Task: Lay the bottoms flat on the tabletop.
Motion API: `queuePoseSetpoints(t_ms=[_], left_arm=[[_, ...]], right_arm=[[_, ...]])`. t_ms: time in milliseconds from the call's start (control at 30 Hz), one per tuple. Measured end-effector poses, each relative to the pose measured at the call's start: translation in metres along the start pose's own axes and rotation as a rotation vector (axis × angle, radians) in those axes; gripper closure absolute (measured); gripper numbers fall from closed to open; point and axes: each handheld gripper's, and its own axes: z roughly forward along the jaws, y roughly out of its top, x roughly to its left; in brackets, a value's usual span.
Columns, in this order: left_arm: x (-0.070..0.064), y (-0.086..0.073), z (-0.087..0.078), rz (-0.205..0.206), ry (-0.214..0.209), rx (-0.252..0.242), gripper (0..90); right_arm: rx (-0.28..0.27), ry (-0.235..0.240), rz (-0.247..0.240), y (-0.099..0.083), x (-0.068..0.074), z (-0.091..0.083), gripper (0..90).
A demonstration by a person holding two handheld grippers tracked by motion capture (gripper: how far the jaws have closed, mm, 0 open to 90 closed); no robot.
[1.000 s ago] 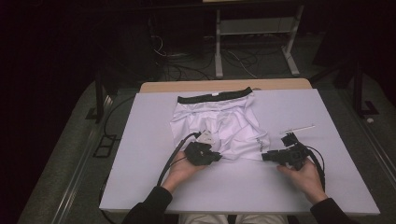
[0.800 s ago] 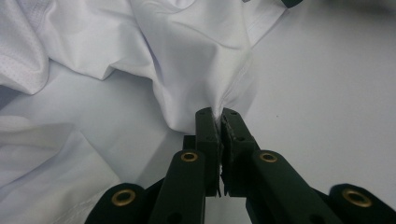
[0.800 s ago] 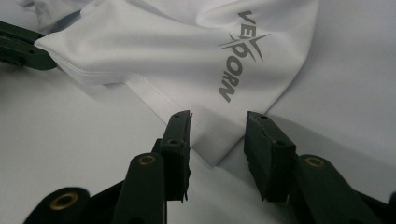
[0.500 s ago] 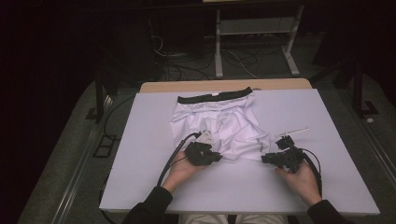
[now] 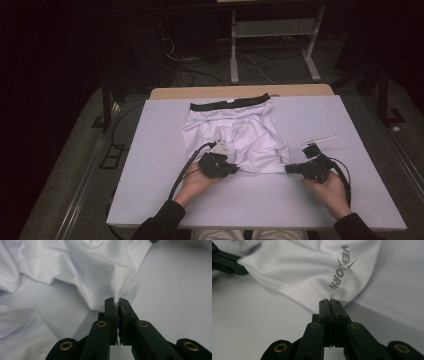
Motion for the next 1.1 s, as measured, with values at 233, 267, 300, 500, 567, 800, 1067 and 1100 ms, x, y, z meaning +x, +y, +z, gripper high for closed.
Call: queuePoseSetpoints(t_ms=[233, 267, 300, 500, 567, 800, 1067, 1100], left_arm=[[-0.030, 0.015, 0.010, 0.024, -0.027, 0.046, 86.4], [-0.035, 0.016, 0.011, 0.032, -0.035, 0.056, 86.4], [-0.040, 0.016, 0.012, 0.038, -0.041, 0.063, 86.4], [-0.063, 0.017, 0.016, 0.058, -0.076, 0.099, 86.4], [-0.069, 0.018, 0.017, 0.070, -0.086, 0.107, 86.4], [-0.088, 0.016, 0.018, 0.116, -0.118, 0.140, 86.4], [-0.097, 0.015, 0.019, 0.133, -0.133, 0.164, 86.4], [-0.098, 0.014, 0.019, 0.135, -0.136, 0.166, 86.4]], right_arm=[[-0.032, 0.100, -0.001, -0.012, -0.020, -0.037, 87.6], [-0.029, 0.102, -0.007, -0.015, -0.021, -0.040, 87.5], [-0.026, 0.107, -0.008, -0.019, -0.022, -0.044, 87.5], [-0.001, 0.139, -0.015, -0.040, -0.027, -0.058, 87.5], [0.011, 0.145, -0.018, -0.045, -0.028, -0.060, 87.5], [0.040, 0.142, -0.025, -0.059, -0.030, -0.065, 87.5], [0.070, 0.131, -0.032, -0.066, -0.029, -0.066, 87.5], [0.073, 0.129, -0.032, -0.066, -0.028, -0.066, 87.5]])
